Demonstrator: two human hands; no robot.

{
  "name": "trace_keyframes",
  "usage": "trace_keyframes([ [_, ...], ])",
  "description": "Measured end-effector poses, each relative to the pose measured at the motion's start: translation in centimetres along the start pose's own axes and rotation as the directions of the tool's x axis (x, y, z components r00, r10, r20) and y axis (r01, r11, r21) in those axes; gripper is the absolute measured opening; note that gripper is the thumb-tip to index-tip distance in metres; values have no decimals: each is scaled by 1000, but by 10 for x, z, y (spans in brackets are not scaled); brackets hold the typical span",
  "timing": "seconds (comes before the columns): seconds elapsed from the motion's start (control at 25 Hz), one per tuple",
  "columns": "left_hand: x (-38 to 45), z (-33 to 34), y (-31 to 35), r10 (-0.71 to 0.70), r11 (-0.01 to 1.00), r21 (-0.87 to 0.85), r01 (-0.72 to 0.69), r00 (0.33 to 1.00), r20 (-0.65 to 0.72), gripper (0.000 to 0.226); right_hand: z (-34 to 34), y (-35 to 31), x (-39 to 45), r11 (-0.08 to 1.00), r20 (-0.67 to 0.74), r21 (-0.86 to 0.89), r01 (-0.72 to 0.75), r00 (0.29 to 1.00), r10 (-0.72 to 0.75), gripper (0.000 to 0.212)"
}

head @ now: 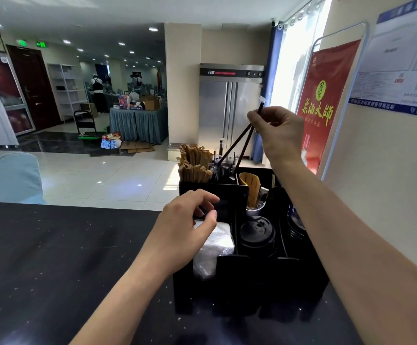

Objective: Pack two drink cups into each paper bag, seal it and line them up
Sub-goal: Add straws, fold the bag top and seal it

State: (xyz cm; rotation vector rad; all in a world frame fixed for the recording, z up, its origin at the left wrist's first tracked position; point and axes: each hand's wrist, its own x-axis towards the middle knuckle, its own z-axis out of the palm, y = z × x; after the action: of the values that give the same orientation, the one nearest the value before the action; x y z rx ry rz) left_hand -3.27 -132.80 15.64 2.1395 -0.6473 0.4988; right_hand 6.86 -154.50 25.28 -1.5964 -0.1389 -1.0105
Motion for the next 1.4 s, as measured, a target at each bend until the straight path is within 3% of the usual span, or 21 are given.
trace_keyframes([
  [0.28, -14, -10, 34, 58, 998, 18, -57, 991, -116, 27, -29, -74, -16, 998, 42, 63, 14, 999, -16, 19],
  [0.44, -30, -19, 55, 95, 989, 138, -54, 946, -310, 49, -43, -99, -53, 992, 143, 100, -82, 987, 67, 12],
  [0.56, -47, -27, 69, 80, 987, 158, -25, 933, -350, 52, -54, -111, -87, 974, 213, 146, -172, 967, 139, 15],
  [0.8, -94, -29, 90, 31, 994, 112, 3, 955, -296, 39, -76, -125, -144, 913, 304, 250, -323, 921, 242, 22],
  [1.0, -138, -25, 92, -104, 986, -145, 79, 980, -168, 23, -95, -121, -189, 859, 350, 289, -424, 882, 317, 25],
  [1.16, -171, -19, 91, -163, 960, -245, 137, 982, -90, 23, -115, -118, -227, 796, 408, 294, -529, 823, 396, 22],
  [1.4, -219, -9, 89, -221, 908, -357, 218, 975, 34, 24, -137, -113, -297, 784, 516, 220, -581, 752, 412, 41],
])
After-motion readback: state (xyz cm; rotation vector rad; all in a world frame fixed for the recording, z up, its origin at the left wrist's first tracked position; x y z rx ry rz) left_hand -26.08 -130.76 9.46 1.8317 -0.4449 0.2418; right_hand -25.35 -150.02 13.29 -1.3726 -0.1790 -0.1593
